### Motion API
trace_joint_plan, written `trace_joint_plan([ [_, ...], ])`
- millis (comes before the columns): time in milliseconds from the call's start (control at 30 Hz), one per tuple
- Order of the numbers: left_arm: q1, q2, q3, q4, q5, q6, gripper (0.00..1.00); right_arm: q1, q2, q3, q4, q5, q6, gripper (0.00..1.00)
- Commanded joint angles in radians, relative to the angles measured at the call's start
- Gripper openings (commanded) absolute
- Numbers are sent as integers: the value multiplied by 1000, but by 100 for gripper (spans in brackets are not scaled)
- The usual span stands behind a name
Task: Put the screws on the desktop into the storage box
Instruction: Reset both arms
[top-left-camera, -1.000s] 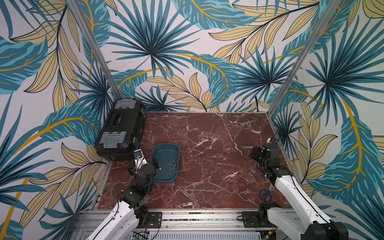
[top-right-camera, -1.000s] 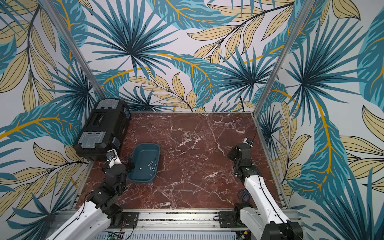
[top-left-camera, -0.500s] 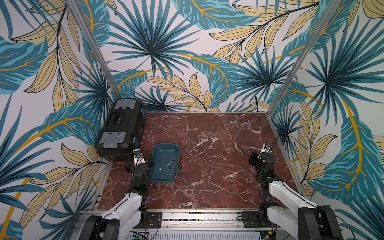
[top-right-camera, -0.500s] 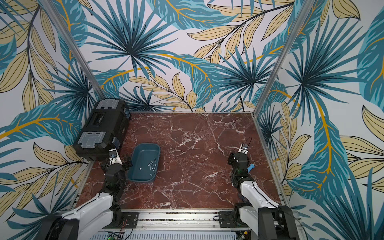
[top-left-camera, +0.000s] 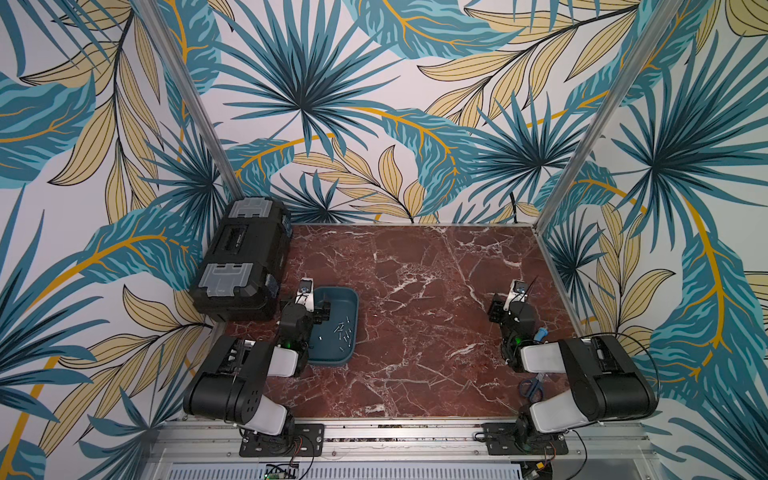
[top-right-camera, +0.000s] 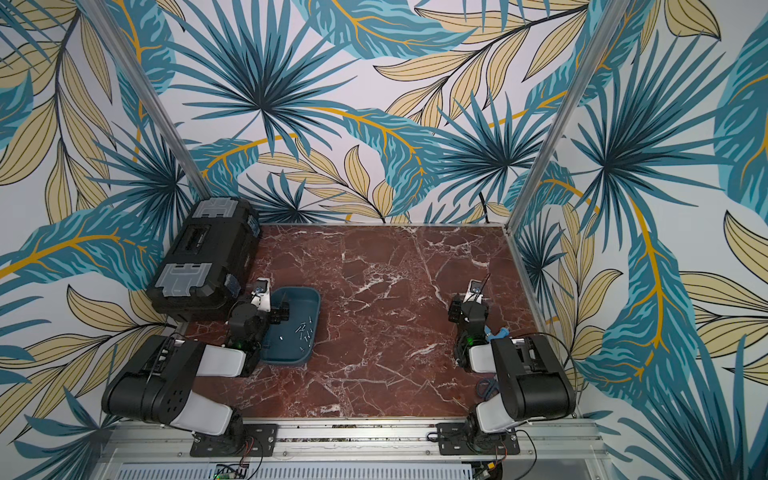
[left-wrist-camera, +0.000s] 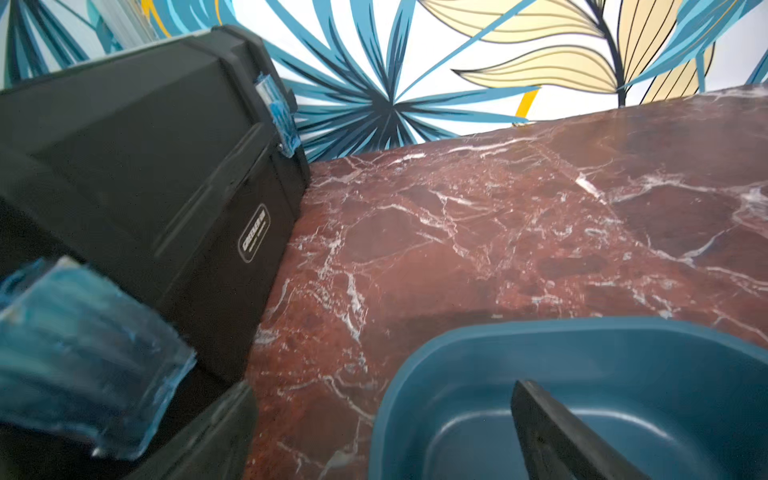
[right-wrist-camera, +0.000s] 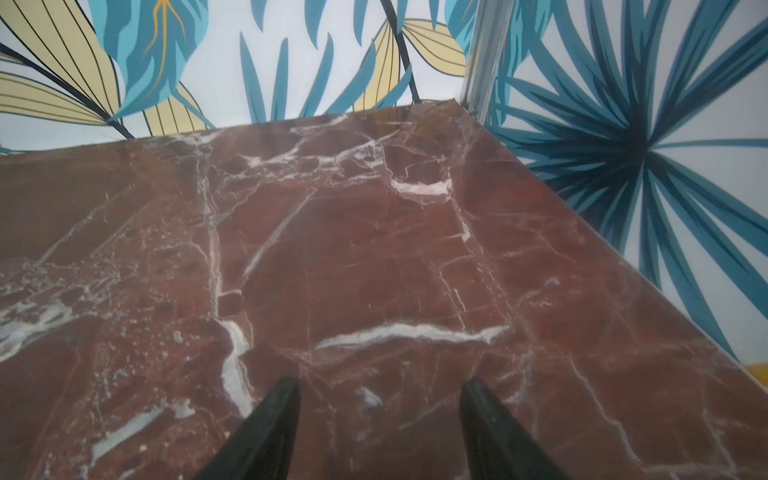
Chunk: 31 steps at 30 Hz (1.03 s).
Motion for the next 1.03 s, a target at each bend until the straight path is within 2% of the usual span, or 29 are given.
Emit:
trace_joint_plan([
  [0, 43, 6, 104, -137, 36, -30, 100, 5, -22, 71, -96, -13, -6, 68],
  [33, 51, 7, 108, -140, 53, -36, 100, 7, -5, 58, -33, -13, -26, 71],
  [67, 52, 5, 108, -145, 53, -36, 100, 7, 0, 53, -16, -16, -33, 95],
  [100, 52, 6, 106, -139, 53, -35, 100, 8, -10, 57, -41, -15, -25, 100],
  [1000, 52, 7, 108, -140, 53, -37, 100, 7, -20, 57, -57, -22, -20, 99],
])
